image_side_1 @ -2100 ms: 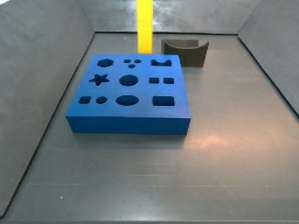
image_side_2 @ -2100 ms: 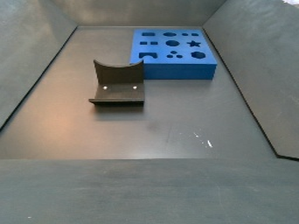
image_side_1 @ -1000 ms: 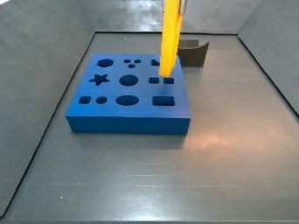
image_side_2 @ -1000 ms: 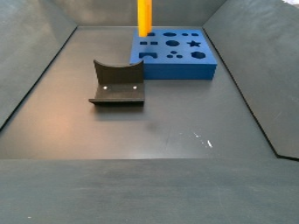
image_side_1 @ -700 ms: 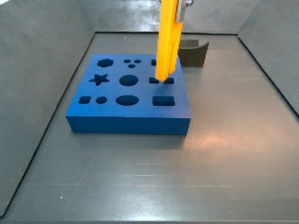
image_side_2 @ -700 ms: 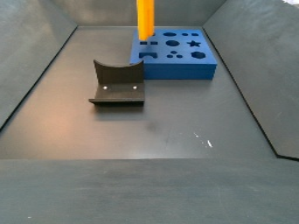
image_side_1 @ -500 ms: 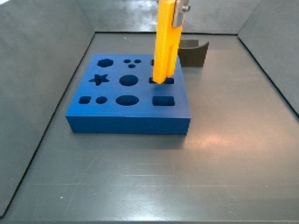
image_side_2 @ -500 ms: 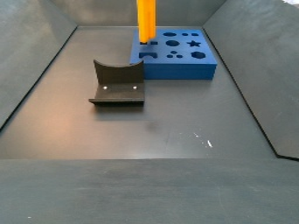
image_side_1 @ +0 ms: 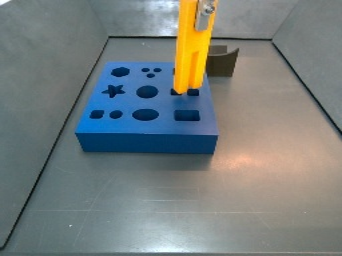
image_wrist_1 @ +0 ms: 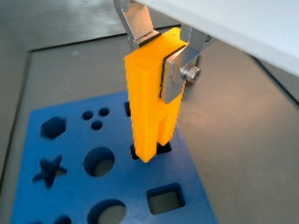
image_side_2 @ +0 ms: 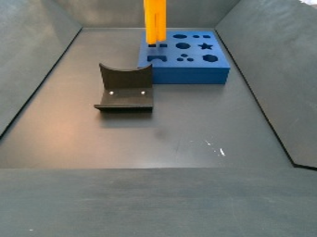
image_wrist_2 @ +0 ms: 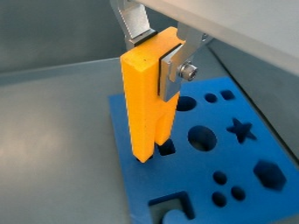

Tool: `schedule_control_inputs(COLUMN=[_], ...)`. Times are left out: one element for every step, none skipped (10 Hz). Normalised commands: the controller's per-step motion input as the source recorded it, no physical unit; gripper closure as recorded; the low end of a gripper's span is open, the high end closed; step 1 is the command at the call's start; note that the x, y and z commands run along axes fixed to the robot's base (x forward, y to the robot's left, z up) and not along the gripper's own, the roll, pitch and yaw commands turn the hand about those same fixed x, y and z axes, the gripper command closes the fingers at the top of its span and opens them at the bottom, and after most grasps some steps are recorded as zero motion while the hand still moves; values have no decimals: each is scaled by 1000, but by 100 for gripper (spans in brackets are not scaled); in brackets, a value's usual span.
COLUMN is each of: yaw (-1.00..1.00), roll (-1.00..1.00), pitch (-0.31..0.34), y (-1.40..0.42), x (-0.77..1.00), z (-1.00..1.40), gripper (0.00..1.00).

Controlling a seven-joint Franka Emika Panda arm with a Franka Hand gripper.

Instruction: Insert the double-square object.

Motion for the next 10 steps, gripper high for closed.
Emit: schedule_control_inputs(yaw=[-1000, -1000, -1000, -1000, -997, -980, -943, -654, -271, -134], roll=[-119, -113, -97, -100, -103, -100, -94, -123, -70, 0], pitch=[9, 0, 0, 0, -6, -24, -40, -60, -19, 0], y=[-20, -14, 0, 0, 0, 0, 0, 223, 177, 71], x=[29, 14, 0, 11, 20, 0, 0, 0, 0, 0], z=[51, 0, 0, 0, 0, 0, -51, -60, -114, -149], gripper=[100, 100, 100, 100, 100, 100, 100, 100, 100, 100])
